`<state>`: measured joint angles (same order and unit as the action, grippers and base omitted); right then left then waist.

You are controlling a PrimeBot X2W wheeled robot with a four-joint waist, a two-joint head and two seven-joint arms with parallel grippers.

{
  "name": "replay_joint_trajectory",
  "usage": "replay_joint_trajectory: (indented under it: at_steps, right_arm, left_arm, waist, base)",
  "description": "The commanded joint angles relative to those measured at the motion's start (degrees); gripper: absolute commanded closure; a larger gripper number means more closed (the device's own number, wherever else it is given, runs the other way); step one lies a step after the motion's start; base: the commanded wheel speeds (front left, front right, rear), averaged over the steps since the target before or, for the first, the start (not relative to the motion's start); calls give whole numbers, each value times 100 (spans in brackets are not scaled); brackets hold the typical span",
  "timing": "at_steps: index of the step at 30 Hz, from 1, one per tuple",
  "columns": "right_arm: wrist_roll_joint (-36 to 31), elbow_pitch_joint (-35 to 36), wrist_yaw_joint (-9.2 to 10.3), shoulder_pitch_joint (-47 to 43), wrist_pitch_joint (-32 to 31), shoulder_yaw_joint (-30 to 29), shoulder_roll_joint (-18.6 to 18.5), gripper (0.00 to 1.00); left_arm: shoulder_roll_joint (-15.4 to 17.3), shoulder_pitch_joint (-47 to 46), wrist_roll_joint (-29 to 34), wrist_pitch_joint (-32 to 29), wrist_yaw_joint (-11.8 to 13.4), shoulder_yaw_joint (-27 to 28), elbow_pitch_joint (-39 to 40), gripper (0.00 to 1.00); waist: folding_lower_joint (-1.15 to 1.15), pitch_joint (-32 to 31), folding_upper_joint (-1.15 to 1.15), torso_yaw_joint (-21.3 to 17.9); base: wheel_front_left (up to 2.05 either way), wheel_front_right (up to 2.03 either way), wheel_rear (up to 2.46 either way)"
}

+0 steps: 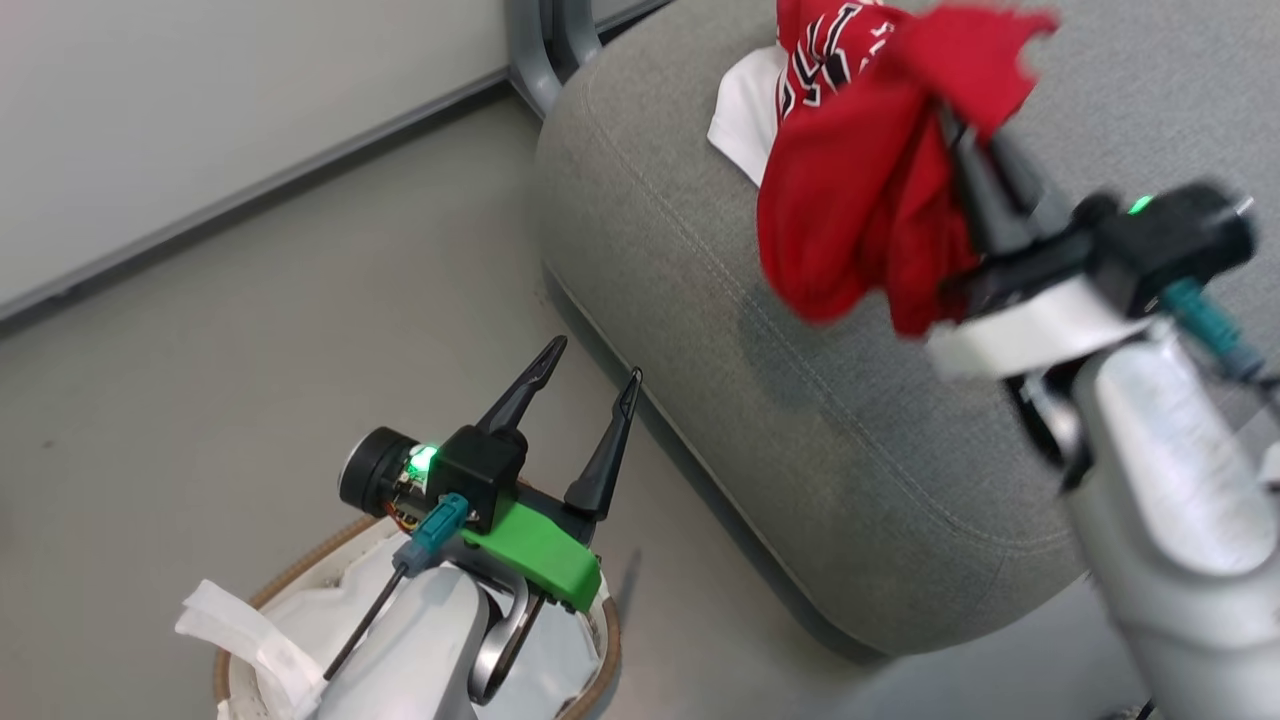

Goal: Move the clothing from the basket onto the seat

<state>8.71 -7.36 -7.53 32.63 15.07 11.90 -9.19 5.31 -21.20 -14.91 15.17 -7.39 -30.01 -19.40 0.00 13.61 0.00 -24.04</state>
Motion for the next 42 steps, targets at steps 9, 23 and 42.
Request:
replay_joint_trajectory:
  at_steps: [9, 23, 42]
  right_arm:
    - [-406, -738, 8, 2037, 13, -883, -864, 100]
    - [-1403, -2577, 8, 2665, 12, -1859, -833, 100]
    - [-1325, -2345, 8, 1034, 13, -2601, -293, 0]
  left_arm:
    - [308, -679, 21, -5, -15, -221, 20, 0]
    - [380, -1246, 62, -5, -15, -382, 54, 0]
    - [215, -788, 73, -4, -16, 168, 18, 0]
  waist:
    - [0, 1447, 0, 451]
    - [0, 2474, 0, 1096]
    - [0, 1577, 0, 1229]
  base:
    - [0, 0, 0]
    - [0, 0, 0]
    - [0, 0, 0]
